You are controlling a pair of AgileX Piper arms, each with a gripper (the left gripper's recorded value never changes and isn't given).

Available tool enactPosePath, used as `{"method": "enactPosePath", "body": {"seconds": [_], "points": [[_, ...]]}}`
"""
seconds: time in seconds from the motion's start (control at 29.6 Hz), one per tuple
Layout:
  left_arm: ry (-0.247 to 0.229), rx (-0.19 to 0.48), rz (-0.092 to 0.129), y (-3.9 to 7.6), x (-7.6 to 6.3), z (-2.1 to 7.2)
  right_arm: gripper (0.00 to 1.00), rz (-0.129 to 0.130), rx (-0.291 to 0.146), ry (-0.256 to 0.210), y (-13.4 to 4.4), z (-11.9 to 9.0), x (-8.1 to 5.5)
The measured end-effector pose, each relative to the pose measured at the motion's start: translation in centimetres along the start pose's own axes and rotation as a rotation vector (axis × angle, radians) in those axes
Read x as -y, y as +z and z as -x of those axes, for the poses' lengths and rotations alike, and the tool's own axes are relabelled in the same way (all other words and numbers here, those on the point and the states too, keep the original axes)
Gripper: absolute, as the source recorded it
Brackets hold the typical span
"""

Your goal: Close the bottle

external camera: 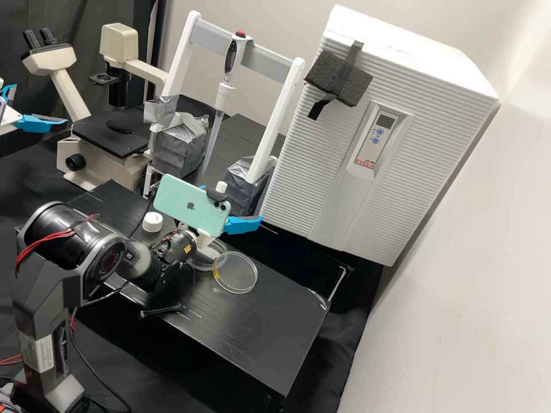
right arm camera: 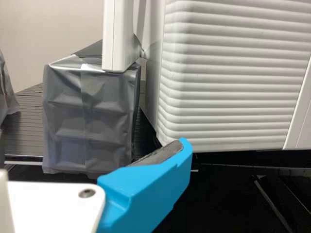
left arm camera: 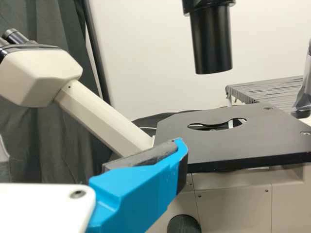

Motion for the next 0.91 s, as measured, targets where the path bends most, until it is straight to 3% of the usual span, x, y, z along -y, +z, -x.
{"method": "enactPosePath", "body": {"seconds": [0.34,0.37,0.57,0.78,0.91], "points": [[0.000,0.017,0.000,0.0,0.1,0.09,1.00,0.000,0.000,0.000,0.0,0.0,0.0],[0.001,0.030,0.012,-0.1,0.1,0.19,1.00,0.000,0.000,0.000,0.0,0.0,0.0],[0.000,0.148,0.089,-0.1,1.3,2.10,1.00,0.000,0.000,0.000,0.0,0.0,0.0],[-0.074,0.297,0.120,0.7,2.9,4.84,1.00,0.000,0.000,0.000,0.0,0.0,0.0],[-0.121,0.374,0.123,1.2,3.2,6.57,1.00,0.000,0.000,0.000,0.0,0.0,0.0]]}}
